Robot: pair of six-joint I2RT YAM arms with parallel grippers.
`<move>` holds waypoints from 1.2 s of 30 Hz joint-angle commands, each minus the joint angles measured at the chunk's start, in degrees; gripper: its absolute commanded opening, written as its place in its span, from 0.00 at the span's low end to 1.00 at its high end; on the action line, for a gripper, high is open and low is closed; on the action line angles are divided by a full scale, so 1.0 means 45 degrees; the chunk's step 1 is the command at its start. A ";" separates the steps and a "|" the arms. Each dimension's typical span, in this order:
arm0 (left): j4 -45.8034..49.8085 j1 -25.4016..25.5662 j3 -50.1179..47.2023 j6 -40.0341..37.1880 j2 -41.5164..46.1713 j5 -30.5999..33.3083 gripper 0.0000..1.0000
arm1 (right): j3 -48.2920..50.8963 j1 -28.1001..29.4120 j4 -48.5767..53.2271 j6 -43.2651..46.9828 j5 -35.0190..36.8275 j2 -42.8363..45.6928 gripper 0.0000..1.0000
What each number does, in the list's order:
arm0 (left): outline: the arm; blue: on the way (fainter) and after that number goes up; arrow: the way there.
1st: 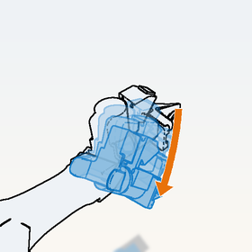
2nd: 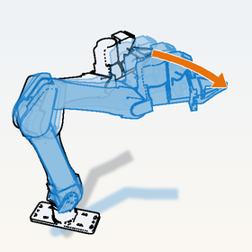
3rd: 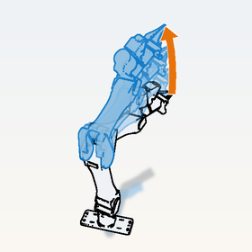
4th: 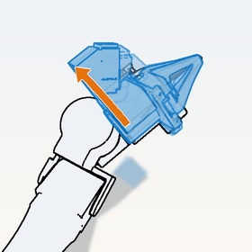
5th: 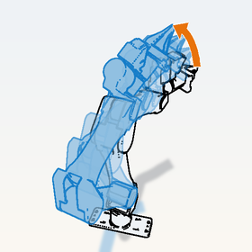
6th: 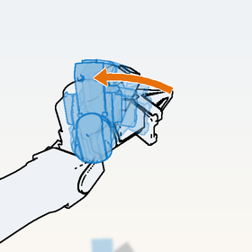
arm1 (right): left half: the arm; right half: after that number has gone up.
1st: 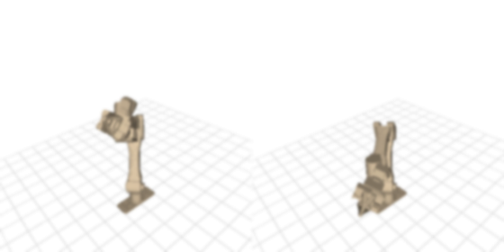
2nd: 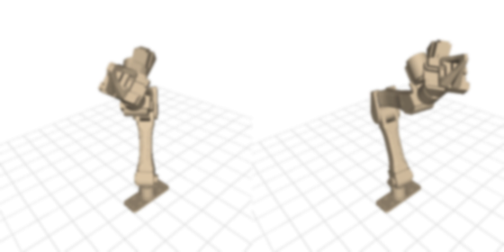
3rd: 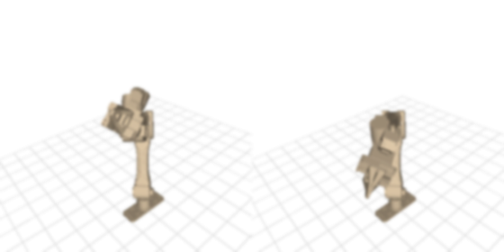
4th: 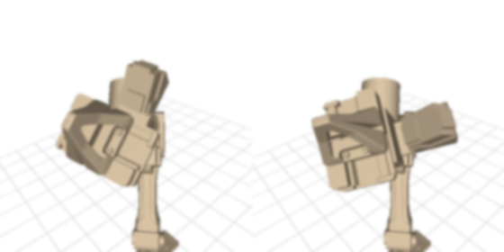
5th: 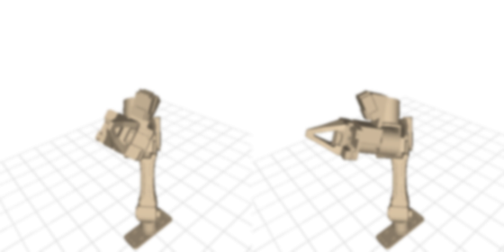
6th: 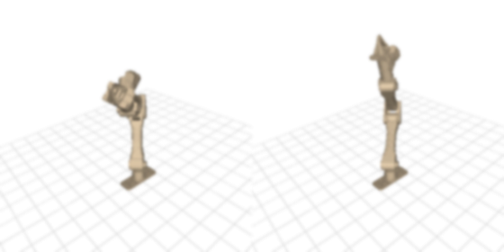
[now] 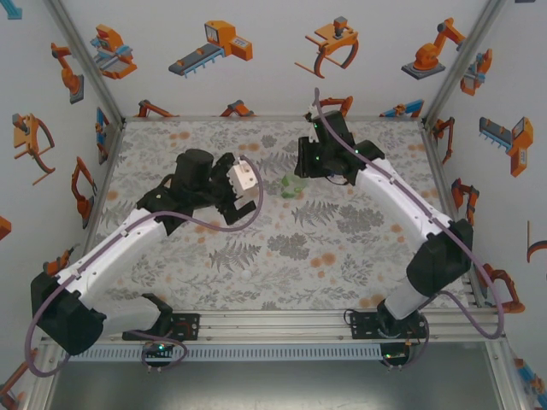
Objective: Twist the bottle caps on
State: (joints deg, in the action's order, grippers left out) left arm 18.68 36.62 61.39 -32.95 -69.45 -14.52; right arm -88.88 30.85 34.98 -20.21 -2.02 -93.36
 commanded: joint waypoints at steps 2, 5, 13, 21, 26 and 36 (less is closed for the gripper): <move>-0.0492 -0.0747 0.0678 0.2393 -0.0099 0.0869 0.97 | -0.1479 -0.0591 0.0658 0.1259 0.0489 -0.1147 0.20; -0.0439 -0.1413 0.1106 0.3807 -0.0371 0.1016 0.97 | -0.2294 -0.0814 0.0873 0.1654 0.0586 -0.2012 0.20; -0.0598 -0.3030 0.1522 0.6058 -0.0753 0.0881 0.97 | -0.3953 -0.0872 0.1699 0.2876 0.1679 -0.3824 0.20; -0.2072 -0.3773 0.0752 0.6474 -0.0331 -0.0827 0.97 | -0.4383 -0.0877 0.1573 0.2992 0.1311 -0.4794 0.23; -0.2288 -0.3769 0.0683 0.6407 -0.0322 -0.0951 0.97 | -0.4409 -0.0879 0.1520 0.3068 0.1231 -0.5033 0.34; -0.1878 -0.3766 0.1357 0.7226 -0.0613 -0.0184 0.97 | -0.4603 -0.0877 0.1431 0.3328 0.1299 -0.4461 0.51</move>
State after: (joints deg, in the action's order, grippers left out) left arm 9.93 19.84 65.17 -2.48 -72.14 -16.08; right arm -107.33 26.96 40.97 -6.35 3.53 -115.07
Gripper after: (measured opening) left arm 0.966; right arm 0.500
